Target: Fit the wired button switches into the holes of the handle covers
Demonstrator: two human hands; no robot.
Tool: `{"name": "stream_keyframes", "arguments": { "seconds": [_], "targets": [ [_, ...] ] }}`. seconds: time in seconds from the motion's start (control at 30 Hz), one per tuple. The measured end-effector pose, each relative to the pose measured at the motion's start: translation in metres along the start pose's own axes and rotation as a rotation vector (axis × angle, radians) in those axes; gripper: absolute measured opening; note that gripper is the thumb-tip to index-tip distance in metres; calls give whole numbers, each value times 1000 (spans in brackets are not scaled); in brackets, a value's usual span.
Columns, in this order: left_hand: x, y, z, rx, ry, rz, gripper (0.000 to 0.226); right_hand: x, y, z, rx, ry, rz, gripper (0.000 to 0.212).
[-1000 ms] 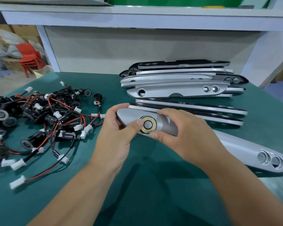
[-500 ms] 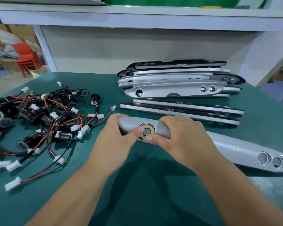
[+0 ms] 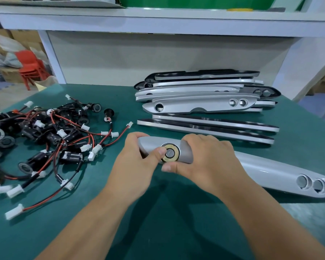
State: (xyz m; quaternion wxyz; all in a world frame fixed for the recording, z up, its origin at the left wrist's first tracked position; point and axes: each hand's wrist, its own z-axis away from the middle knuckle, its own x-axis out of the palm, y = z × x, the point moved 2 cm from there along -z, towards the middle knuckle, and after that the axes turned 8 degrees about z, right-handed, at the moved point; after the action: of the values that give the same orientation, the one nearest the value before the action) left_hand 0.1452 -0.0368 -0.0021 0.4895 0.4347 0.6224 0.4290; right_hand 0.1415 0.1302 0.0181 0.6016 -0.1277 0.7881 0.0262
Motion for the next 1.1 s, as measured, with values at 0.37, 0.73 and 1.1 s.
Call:
{"name": "stream_keyframes", "arguments": {
  "seconds": [0.37, 0.73, 1.1],
  "targets": [
    [4, 1, 3, -13, 0, 89, 19, -1, -8, 3, 91, 41, -49, 58],
    [2, 0, 1, -6, -50, 204, 16, -4, -7, 4, 74, 2, -83, 51],
    [4, -4, -2, -12, -54, 210, 17, -2, -2, 4, 70, 36, -19, 61]
  ]
}}
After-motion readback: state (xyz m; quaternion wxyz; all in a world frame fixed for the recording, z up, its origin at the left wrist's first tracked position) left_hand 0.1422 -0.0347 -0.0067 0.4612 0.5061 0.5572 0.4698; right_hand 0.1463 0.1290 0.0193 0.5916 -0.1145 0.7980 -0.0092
